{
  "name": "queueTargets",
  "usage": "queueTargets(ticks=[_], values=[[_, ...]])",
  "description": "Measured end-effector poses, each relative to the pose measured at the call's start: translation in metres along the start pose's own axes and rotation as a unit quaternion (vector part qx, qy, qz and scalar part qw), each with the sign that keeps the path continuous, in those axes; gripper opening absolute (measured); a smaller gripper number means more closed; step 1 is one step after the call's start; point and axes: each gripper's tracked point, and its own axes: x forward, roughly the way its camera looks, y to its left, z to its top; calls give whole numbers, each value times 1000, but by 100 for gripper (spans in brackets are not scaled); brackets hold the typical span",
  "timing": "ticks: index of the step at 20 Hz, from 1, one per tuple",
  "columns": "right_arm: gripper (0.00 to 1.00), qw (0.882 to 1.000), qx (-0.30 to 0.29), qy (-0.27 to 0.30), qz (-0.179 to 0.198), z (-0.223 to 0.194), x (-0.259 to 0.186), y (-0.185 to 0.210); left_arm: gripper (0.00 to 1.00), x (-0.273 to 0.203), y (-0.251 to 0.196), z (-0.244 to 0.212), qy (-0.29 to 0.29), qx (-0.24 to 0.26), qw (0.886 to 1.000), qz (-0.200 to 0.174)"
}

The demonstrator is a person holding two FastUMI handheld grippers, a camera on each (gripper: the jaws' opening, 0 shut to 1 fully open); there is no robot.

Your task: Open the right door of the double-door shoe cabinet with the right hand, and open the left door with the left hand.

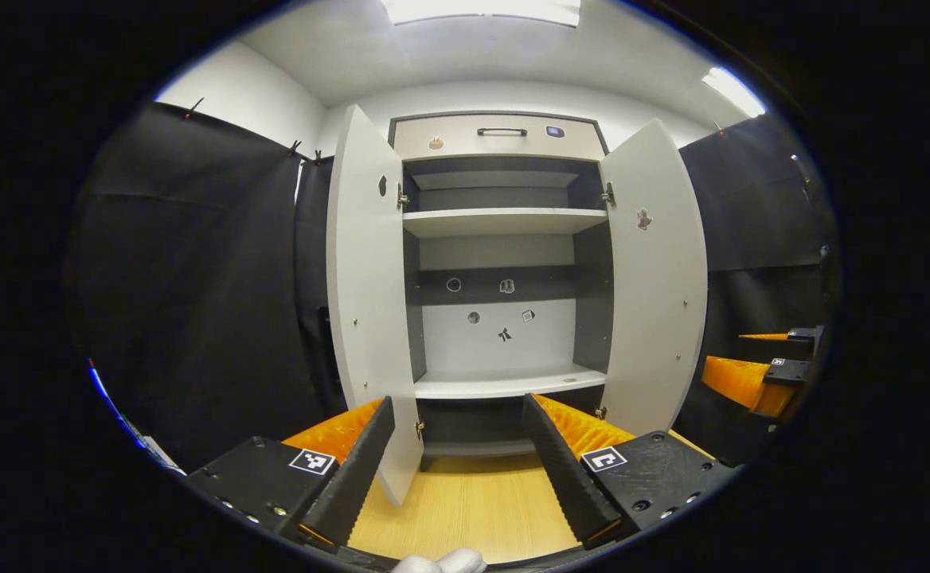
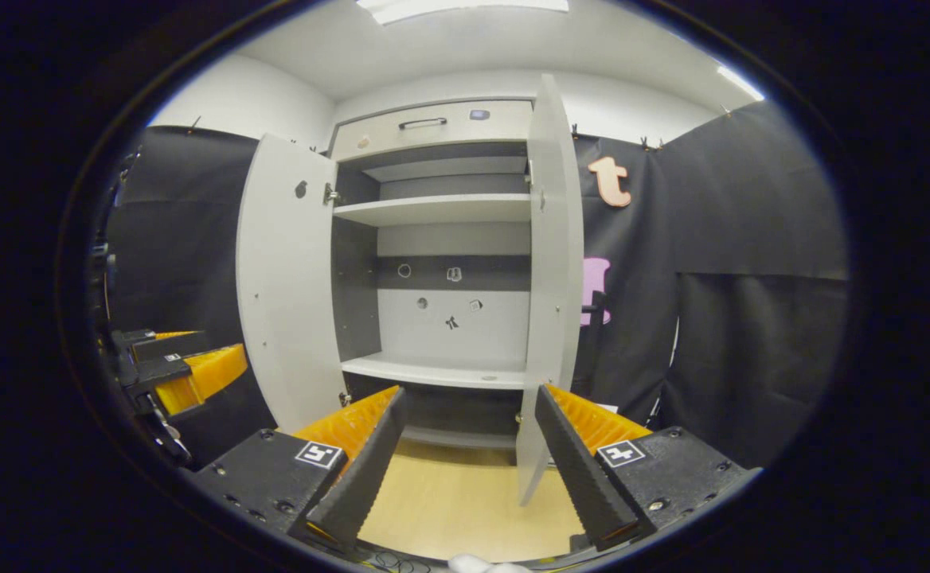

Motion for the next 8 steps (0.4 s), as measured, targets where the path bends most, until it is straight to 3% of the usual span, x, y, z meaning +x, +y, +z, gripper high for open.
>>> queueTargets(ticks=[8], values=[[100,1000,6,-8,-26,4,-2,-1,96,-5,11,0,-6,2,1000,7]])
